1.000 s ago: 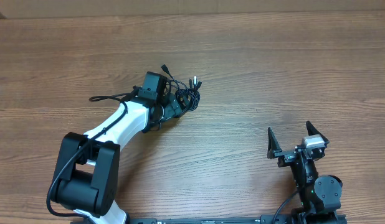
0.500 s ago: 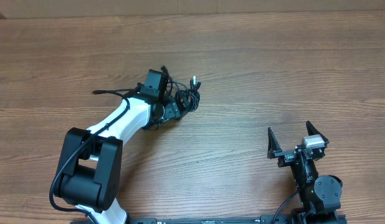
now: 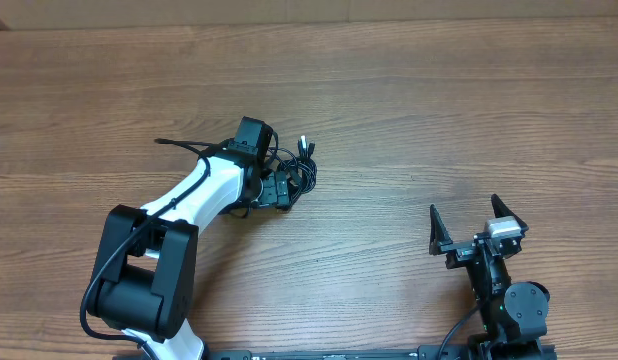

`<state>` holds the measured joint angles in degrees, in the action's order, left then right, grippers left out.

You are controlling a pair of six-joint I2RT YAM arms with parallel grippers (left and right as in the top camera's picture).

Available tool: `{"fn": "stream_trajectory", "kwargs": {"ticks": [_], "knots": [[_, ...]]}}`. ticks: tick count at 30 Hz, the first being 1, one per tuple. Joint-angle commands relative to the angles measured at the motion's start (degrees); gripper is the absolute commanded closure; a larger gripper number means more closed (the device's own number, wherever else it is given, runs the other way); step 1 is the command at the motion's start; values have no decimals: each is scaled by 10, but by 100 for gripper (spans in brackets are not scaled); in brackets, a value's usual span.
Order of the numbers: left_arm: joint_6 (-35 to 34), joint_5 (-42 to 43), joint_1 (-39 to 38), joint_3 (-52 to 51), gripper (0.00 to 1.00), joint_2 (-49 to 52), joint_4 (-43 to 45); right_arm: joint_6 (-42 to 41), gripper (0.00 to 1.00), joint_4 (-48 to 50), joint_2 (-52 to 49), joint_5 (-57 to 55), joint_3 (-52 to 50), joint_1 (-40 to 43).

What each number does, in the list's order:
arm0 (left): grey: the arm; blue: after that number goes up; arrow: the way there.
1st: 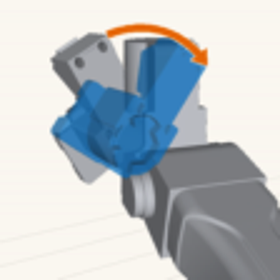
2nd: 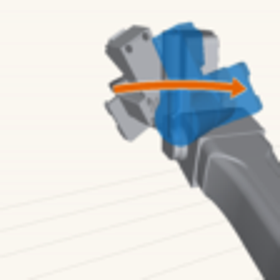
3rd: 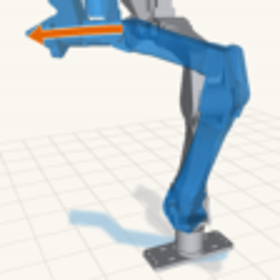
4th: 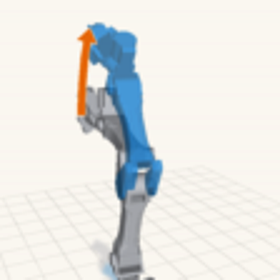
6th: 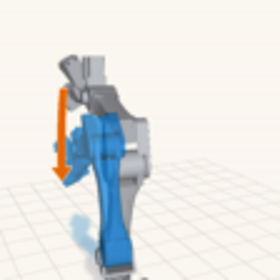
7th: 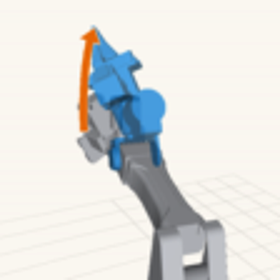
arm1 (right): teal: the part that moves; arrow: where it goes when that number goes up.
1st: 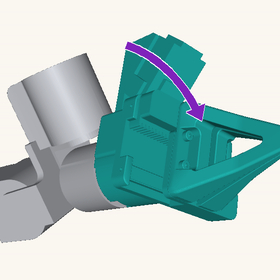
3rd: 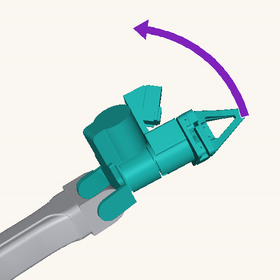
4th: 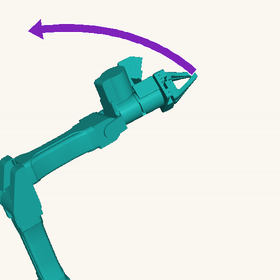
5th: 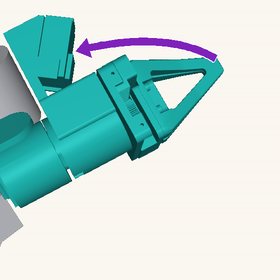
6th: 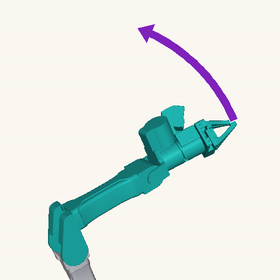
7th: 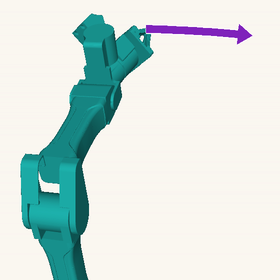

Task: Untangle cables
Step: 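Close the left gripper on the cable bundle and lift it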

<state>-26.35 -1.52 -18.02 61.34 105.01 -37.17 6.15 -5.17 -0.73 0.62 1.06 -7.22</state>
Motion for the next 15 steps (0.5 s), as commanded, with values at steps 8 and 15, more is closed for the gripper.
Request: {"fn": "stream_trajectory", "kwargs": {"ticks": [8,15], "knots": [[11,11,-12,-21,96,33,30,-3,0,3,6,-5,-6,-1],[90,58,-12,-18,96,-16,25,-3,0,3,6,-5,-6,-1]]}}
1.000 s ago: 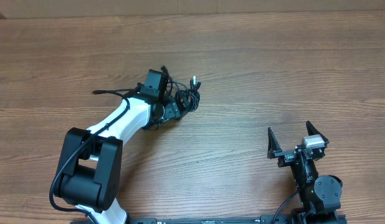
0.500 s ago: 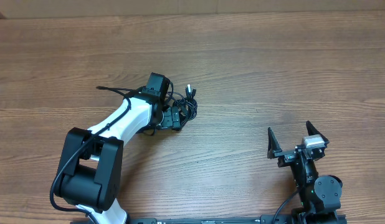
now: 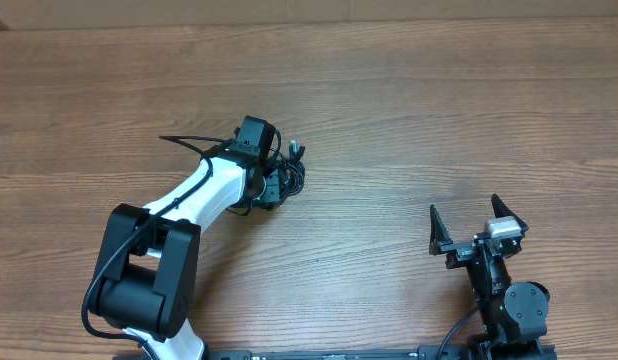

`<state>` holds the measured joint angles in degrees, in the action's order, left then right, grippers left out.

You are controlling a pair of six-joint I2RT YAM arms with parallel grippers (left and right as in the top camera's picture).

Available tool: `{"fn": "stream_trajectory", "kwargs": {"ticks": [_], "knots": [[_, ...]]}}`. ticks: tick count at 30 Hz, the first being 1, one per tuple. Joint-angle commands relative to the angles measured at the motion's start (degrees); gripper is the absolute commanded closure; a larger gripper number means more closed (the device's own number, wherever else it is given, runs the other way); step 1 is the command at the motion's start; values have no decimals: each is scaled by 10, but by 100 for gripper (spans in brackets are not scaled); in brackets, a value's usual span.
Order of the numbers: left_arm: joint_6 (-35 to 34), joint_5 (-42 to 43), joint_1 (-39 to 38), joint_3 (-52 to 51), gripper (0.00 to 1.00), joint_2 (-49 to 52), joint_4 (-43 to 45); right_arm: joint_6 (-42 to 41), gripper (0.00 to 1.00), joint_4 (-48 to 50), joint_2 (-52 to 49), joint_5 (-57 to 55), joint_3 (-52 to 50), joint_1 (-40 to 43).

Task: Untangle cables
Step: 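Close the left gripper on the cable bundle and lift it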

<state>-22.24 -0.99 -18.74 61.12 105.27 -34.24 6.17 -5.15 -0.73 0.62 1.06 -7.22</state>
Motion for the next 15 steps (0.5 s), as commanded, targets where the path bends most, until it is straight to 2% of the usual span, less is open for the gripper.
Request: {"fn": "stream_trajectory", "kwargs": {"ticks": [1,5,8,11,15], "knots": [[63,58,-5,-15,96,-34,-5,-3,0,3,6,-5,-6,-1],[229,135,-12,-14,96,-162,-12,-3,0,3,6,-5,-6,-1],[323,146,-18,-14,96,-260,-28,-3,0,3,6,-5,-6,-1],[331,146,-19,-14,96,-332,-42,-3,0,3,6,-5,-6,-1],[382,146,-19,-14,96,-421,-87,-3,0,3,6,-5,-6,-1]]}}
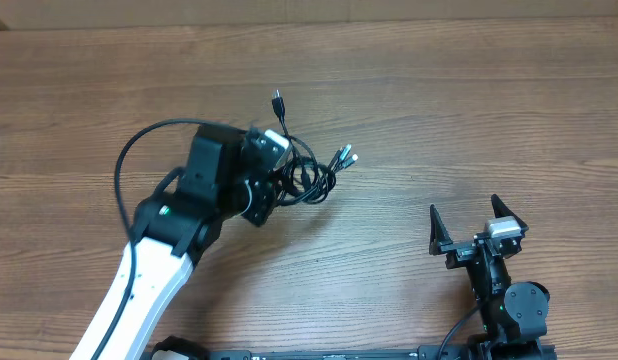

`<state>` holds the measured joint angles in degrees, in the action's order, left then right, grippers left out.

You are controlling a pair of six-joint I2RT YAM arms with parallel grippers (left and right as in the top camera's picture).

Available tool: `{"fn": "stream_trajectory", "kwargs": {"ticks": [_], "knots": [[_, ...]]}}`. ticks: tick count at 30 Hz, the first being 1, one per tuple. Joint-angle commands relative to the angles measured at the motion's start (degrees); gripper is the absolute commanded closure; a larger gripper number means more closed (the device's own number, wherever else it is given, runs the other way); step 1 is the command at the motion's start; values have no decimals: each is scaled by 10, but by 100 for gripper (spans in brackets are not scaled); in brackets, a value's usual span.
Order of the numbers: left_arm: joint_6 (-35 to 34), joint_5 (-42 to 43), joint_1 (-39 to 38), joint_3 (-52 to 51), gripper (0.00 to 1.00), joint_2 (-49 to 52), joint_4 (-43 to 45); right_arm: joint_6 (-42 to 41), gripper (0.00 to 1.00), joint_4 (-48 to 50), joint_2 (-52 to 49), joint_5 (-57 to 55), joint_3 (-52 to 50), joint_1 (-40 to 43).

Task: Untangle cables
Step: 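Close the left gripper on the cable bundle and lift it, then move the right gripper left toward the cables held by the left gripper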

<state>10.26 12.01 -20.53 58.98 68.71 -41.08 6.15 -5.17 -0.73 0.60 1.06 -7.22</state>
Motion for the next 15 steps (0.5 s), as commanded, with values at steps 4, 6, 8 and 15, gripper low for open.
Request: {"fn": "stream_trajectory", "kwargs": {"ticks": [4,6,8,15], "knots": [[159,59,-1,8,96,-107,-82,-3,0,3,6,-5,-6,-1],[255,119,-1,8,96,-122,-113,-3,0,3,6,-5,-6,-1],[327,167,-1,8,96,-123,-135,-3,0,16,6,-5,-6,-1],[425,256,-1,8,96,-122,-150,-59,0,22,6,59,-6,-1]]}}
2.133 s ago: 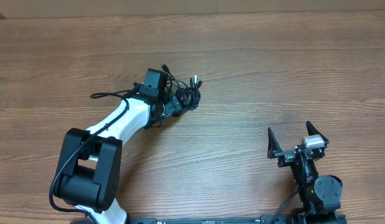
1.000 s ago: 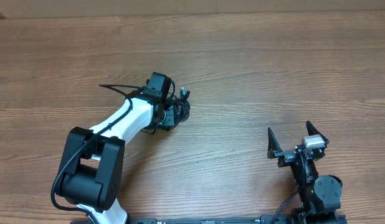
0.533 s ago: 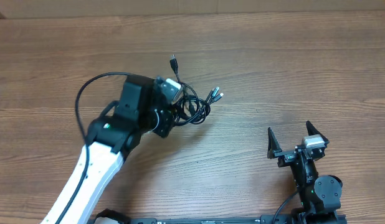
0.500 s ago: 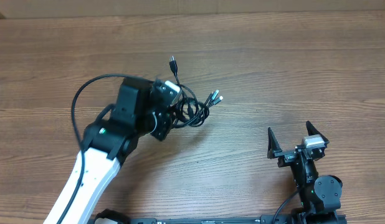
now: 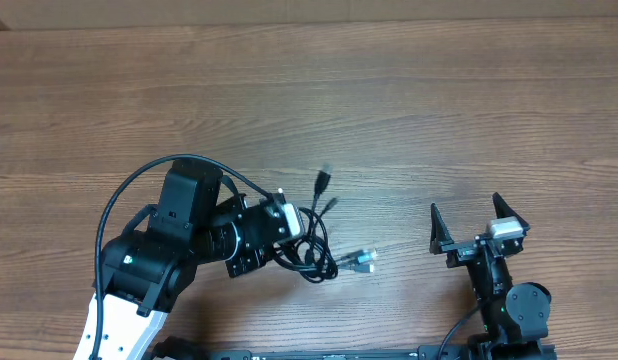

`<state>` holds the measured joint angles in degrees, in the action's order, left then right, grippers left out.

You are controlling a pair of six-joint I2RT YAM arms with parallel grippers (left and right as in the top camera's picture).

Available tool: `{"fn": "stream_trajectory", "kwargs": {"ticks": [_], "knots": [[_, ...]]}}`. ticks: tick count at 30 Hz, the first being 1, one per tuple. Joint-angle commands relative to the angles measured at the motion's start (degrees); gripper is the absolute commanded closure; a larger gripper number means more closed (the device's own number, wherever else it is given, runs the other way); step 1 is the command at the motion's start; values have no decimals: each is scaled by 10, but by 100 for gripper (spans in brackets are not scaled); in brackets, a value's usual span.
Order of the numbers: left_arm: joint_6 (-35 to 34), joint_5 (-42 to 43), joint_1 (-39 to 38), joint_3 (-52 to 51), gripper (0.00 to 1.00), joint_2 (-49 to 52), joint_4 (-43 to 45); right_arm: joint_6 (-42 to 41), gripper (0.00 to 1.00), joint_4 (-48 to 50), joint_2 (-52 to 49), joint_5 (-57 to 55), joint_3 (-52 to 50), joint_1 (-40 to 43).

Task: Untangle cables
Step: 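Move the right gripper left toward the cables held by the left gripper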

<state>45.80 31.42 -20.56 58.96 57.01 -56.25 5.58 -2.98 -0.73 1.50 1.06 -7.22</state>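
A tangled bundle of black cables (image 5: 311, 248) hangs from my left gripper (image 5: 276, 240), which is shut on it and raised above the table at lower centre. One plug end (image 5: 322, 180) sticks up from the bundle. Two silver-tipped ends (image 5: 363, 260) trail to the right. My right gripper (image 5: 476, 224) sits open near the front right, with nothing between its fingers, well clear of the cables.
The wooden table (image 5: 439, 110) fills the view. The left arm's own black cable loop (image 5: 139, 185) arcs out to the left of the wrist.
My left gripper has moved toward the front and a little right with the cable bundle. The silver-tipped ends now hang lower right. The right arm has not moved.
My left gripper was low over the cable tangle at mid table, then still down on it with the bundle drawn tighter. Then it held the bundle lifted off the table with ends dangling, and now holds it nearer the front.
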Motion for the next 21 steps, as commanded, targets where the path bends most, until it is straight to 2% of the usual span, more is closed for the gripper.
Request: {"fn": "stream_trajectory", "kwargs": {"ticks": [1,4,6,8,11,17,18,19,21], "knots": [[70,61,-1,8,96,-5,8,-112,0,-4,6,74,-6,-1],[56,47,0,8,96,-5,17,-224,0,-33,4,153,9,-1],[26,40,0,8,96,-5,21,-243,0,-91,4,176,40,-1],[15,40,0,8,96,-5,25,-239,0,-191,2,175,103,-1],[-39,40,0,8,96,-5,34,-235,0,-282,-23,176,208,-1],[-108,40,0,8,96,-4,34,-230,0,-364,-125,219,342,-1],[-114,40,-1,8,96,-4,34,-217,0,-369,-150,252,361,-1],[-118,40,-1,8,96,-5,33,-188,0,-368,-196,336,389,-1],[-122,44,-1,8,96,-4,31,-186,0,-353,-234,417,405,-1]]}}
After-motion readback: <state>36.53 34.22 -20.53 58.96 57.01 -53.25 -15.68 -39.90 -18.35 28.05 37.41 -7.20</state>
